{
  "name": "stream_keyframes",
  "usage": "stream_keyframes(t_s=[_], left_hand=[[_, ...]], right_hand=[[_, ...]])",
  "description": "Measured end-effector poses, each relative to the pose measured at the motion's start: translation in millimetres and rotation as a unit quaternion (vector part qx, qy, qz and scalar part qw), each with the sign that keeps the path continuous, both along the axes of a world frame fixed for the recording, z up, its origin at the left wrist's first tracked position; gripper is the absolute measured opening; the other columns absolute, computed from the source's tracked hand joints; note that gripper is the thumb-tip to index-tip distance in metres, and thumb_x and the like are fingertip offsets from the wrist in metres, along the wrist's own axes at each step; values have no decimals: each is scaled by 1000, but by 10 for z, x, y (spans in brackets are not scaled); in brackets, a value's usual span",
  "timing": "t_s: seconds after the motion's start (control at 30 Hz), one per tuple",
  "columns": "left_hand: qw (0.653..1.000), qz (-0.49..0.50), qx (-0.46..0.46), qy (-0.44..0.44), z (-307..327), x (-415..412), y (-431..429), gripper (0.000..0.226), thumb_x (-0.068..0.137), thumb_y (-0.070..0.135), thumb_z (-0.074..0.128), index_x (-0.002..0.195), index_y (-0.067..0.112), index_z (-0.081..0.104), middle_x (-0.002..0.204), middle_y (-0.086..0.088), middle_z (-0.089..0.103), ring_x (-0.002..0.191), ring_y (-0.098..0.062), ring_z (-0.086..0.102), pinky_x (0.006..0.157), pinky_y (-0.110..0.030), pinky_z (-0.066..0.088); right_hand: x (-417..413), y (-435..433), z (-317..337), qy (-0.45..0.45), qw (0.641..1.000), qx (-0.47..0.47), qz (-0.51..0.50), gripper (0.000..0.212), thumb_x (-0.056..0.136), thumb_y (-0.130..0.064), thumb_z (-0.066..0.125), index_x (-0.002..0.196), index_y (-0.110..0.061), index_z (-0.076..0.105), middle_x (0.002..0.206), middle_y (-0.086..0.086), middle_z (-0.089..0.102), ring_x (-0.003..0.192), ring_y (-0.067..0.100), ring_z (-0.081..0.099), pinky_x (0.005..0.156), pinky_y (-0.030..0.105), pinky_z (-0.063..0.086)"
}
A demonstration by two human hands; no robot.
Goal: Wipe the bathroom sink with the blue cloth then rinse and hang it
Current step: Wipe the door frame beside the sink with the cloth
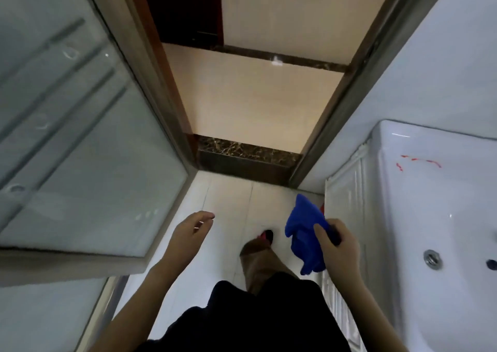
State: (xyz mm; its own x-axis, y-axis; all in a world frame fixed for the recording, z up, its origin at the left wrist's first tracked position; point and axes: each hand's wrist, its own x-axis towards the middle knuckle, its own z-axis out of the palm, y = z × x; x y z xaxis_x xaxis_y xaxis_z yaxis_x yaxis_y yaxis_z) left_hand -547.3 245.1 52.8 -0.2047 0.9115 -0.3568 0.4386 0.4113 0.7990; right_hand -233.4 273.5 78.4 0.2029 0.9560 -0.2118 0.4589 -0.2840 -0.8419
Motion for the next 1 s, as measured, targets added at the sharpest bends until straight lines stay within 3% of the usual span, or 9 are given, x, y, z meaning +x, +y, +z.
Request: stream_keyframes(t_s=[0.2,0.33,0.43,0.5,0.63,0.7,0.83,1.0], left_hand=[[1000,-17,-25,2,-126,132,1074,16,97,20,55,106,21,67,108,8,68,96,-7,63,79,-11,43],[999,-18,-36,22,-20,94,1846,16,98,18,53,102,28,64,105,6,68,97,-10,62,76,-11,42],[999,-18,-28,36,73,19,2480,17,98,19,51,107,21,65,107,1,66,99,-17,61,85,-25,45],[999,-20,-16,48,124,-32,2887,17,98,18,51,106,19,66,103,-1,67,97,-19,61,82,-28,44],[997,-58,-18,37,182,-98,3635,17,98,19,51,105,21,66,102,-1,67,96,-17,62,80,-34,49],[996,-88,-16,30,173,-57,3973,16,98,18,52,103,23,66,100,1,67,94,-14,61,77,-31,49],[982,-185,-18,19,115,194,4638,15,98,15,52,102,22,66,100,10,63,92,-2,57,74,-21,42],[924,-381,2,43,44,659,5459,14,96,14,56,100,19,68,95,1,69,82,-8,62,65,-12,43]], right_hand=[[182,1030,-196,-9,999,-14,-31,11,90,-18,65,81,-13,60,71,12,61,65,31,60,64,51,51],[183,1769,-124,27,999,-6,-35,9,90,-14,65,82,-13,61,72,11,62,65,30,60,60,47,49],[150,2286,-82,30,999,0,-24,7,91,-18,65,85,-17,62,73,7,64,66,28,62,62,48,52],[125,2586,-54,20,1000,1,-20,6,91,-21,64,86,-17,62,76,6,65,68,26,62,65,48,53],[73,3041,30,13,999,25,-23,4,91,-20,65,89,-20,61,78,-1,64,67,11,61,60,30,51],[81,3207,1,3,999,24,-45,8,91,-20,66,87,-23,60,76,-4,63,65,7,59,58,25,47],[110,3416,-60,-6,990,16,-141,19,88,-17,69,80,-31,58,73,-3,63,66,12,60,58,27,47],[82,3392,38,-22,955,23,-296,30,83,-7,70,70,-29,54,61,-8,53,59,6,51,54,14,35]])
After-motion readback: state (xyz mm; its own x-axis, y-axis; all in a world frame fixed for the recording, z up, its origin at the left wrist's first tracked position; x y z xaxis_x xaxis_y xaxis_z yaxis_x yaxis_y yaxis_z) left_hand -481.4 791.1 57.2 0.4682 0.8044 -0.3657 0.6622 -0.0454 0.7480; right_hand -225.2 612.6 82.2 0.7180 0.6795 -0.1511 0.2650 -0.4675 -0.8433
